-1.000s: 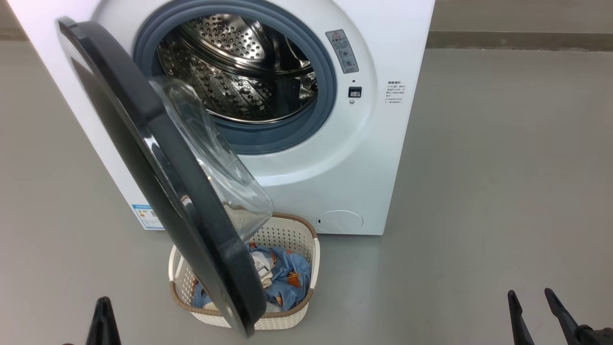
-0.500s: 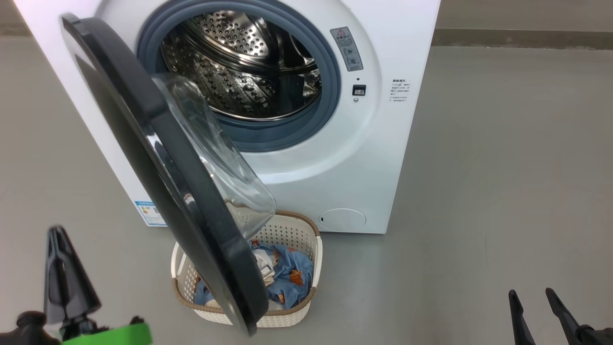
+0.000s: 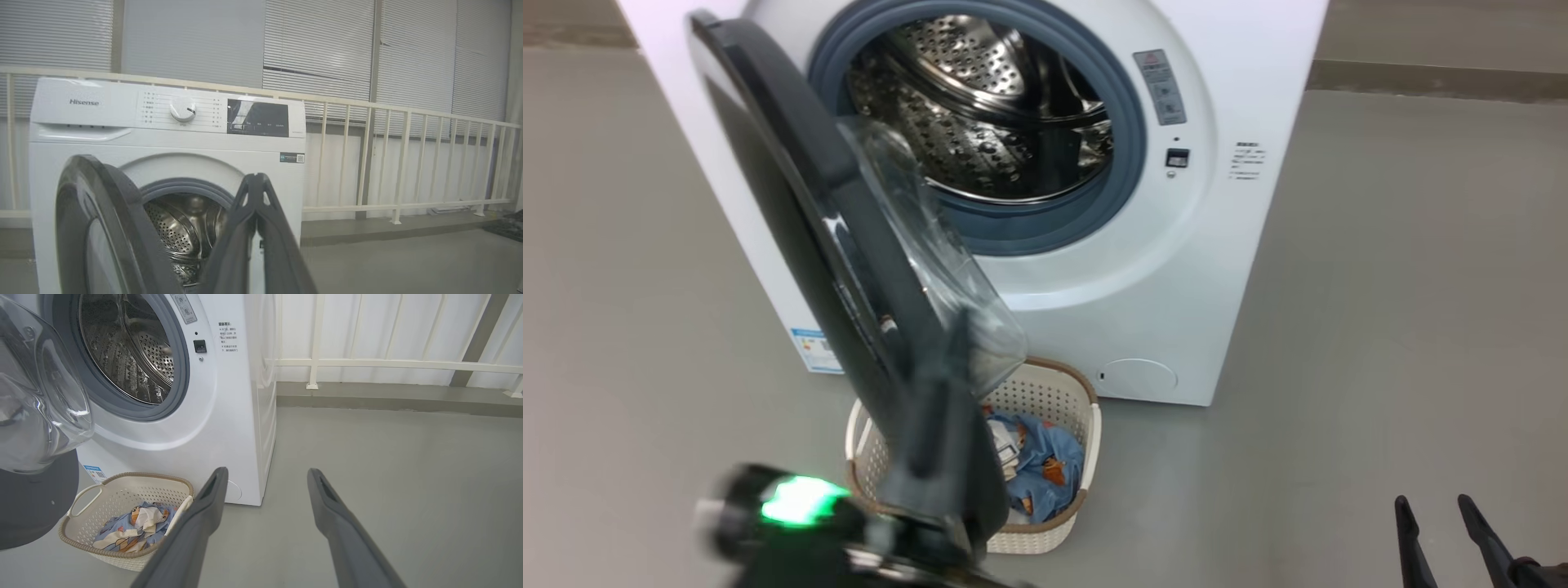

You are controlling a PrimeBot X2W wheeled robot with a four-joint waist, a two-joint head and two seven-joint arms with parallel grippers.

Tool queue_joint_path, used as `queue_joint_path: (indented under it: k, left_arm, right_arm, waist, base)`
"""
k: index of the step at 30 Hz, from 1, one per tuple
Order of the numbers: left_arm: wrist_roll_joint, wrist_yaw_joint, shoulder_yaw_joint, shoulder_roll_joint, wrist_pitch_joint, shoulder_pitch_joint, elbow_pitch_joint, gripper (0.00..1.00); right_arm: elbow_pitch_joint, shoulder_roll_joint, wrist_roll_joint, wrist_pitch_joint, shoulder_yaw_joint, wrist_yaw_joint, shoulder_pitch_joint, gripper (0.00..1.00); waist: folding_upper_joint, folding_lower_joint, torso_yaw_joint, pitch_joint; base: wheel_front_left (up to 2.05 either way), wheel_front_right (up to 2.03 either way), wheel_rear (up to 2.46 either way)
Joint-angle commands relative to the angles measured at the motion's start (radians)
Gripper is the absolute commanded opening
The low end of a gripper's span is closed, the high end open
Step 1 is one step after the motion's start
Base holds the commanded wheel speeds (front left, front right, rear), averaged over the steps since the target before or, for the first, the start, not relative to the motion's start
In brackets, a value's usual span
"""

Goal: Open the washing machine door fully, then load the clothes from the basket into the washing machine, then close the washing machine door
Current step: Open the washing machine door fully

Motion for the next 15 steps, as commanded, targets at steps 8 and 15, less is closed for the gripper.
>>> queue_joint_path:
  k: [8, 15]
  left_arm:
    - [-0.215, 0.082, -0.207, 0.003, 0.071, -0.059, 0.162, 0.0]
    - [-0.317, 0.144, -0.244, 0.003, 0.021, -0.086, 0.362, 0.0]
  right_arm:
    - [-0.017, -0.017, 0.007, -0.012, 0.045, 0.002, -0.029, 1.0]
    - [-0.012, -0.024, 0.012, -0.012, 0.055, 0.002, -0.05, 1.0]
  waist:
    - [-0.0001, 0.0, 0.031, 0.029]
    - [-0.0001, 0.0, 0.033, 0.047]
  base:
    - [0.0, 0.0, 0.0]
    - [0.0, 0.0, 0.0]
